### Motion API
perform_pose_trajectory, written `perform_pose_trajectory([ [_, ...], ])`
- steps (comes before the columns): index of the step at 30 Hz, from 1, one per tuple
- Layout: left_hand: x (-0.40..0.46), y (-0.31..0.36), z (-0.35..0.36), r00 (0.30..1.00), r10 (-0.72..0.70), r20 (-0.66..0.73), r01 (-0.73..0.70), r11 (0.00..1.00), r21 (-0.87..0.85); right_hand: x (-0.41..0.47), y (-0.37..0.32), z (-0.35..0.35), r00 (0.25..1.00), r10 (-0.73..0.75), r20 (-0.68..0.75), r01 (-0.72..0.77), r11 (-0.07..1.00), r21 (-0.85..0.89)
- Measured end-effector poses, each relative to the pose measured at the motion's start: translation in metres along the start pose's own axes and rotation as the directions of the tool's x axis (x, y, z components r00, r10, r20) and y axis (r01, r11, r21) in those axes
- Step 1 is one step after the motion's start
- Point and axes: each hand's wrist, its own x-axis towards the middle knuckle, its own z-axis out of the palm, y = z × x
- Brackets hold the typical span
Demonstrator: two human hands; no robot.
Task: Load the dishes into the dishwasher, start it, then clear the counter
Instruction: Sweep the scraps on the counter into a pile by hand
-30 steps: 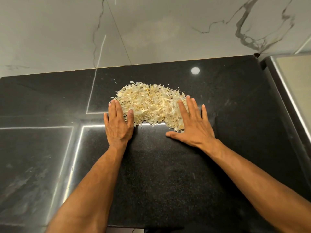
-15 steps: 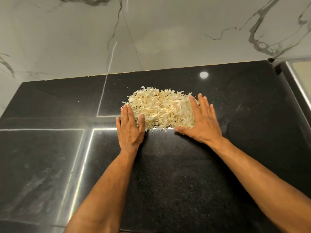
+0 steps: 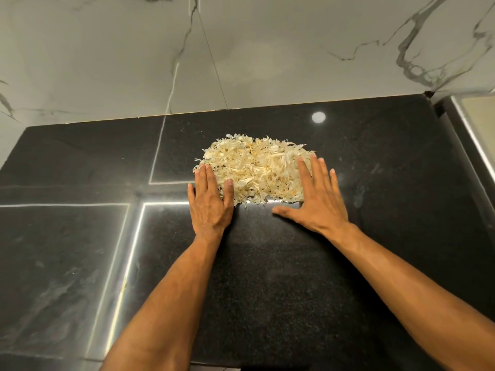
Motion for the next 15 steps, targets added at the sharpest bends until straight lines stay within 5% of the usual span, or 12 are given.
perform_pose_trajectory([
  [7, 0.000, -0.003, -0.004, 0.999, 0.027, -0.018, -0.030, 0.987, -0.160, 0.030, -0.025, -0.009, 0.994, -0.032, -0.107, 0.047, 0.988, 0.145],
  [11, 0.018, -0.022, -0.010, 0.993, -0.031, -0.111, 0.007, 0.977, -0.211, 0.038, -0.019, -0.014, 0.962, 0.188, -0.197, -0.094, 0.908, 0.409],
  [15, 0.042, -0.022, -0.009, 0.999, 0.011, 0.044, -0.001, 0.978, -0.210, 0.049, -0.032, -0.012, 0.975, 0.176, -0.133, -0.105, 0.901, 0.422],
])
